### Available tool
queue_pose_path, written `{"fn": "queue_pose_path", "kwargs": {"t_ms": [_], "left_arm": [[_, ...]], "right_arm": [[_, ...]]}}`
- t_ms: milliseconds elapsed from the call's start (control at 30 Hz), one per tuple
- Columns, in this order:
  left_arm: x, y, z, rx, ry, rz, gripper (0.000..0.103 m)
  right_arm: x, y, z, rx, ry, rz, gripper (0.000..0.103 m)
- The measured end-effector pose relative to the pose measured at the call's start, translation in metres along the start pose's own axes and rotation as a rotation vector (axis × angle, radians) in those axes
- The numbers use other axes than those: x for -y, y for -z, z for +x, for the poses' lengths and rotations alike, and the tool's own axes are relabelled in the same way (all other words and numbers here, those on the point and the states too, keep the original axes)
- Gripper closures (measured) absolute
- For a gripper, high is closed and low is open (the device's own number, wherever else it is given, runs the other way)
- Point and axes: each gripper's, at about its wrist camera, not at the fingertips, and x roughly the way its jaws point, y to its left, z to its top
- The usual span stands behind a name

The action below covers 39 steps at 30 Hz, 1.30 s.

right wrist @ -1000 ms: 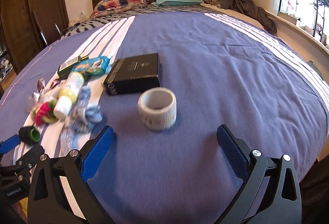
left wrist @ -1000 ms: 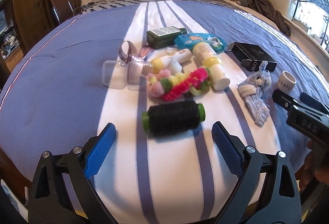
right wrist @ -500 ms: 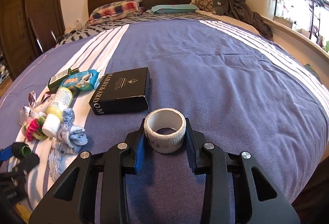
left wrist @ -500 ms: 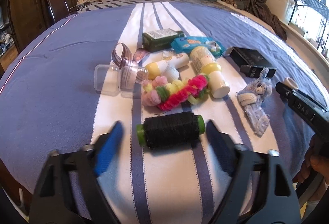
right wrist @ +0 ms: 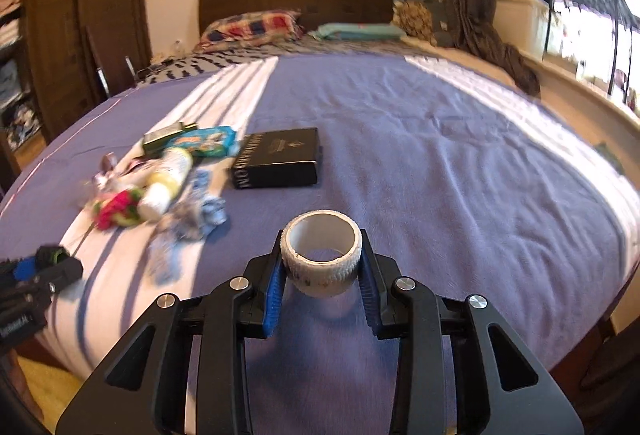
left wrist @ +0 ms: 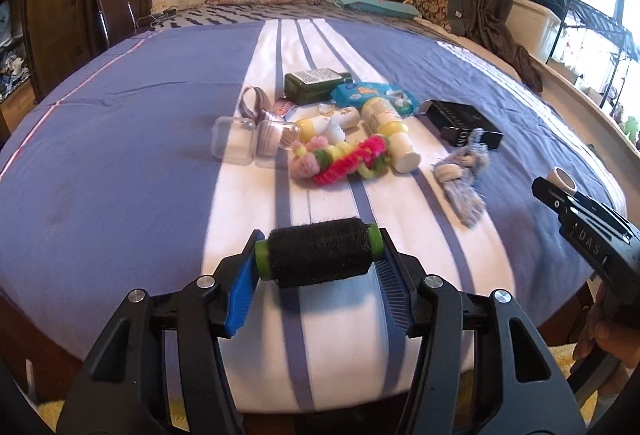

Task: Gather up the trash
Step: 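Carry the spool and tape roll down toward the black bin with both tools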

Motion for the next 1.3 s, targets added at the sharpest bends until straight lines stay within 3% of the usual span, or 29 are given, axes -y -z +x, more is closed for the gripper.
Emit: {"fn": "queue_pose_path", "kwargs": {"t_ms": [300, 500, 767, 900, 1033, 1300], "left_arm": [[-0.003, 0.021, -0.064, 0.085, 0.006, -0.004, 0.05], [-0.003, 0.048, -0.082, 0.07, 0.021, 0.037, 0.05], [-0.007, 0.093, -0.072, -0.034, 0.071, 0.039, 0.05], [-0.007, 0.117, -0.051, -0.115, 0.105, 0.033, 0.05], [-0.008, 0.14, -0.025, -0.198, 0.116, 0.03, 0.05], [-0.006, 0.179, 0.035, -0.387, 0.167, 0.023, 0.05]], "right_arm": [[-0.011, 0.024, -0.068, 0.021, -0.119, -0.015, 0.069], [-0.024, 0.049, -0.094, -0.02, -0.162, -0.066, 0.069], [-0.04, 0.095, -0.089, -0.133, -0.227, -0.095, 0.069], [-0.041, 0.115, -0.074, -0.21, -0.263, -0.073, 0.069], [-0.043, 0.139, -0.051, -0.302, -0.228, -0.075, 0.069], [-0.045, 0.184, -0.011, -0.492, -0.254, -0.02, 0.069]]}}
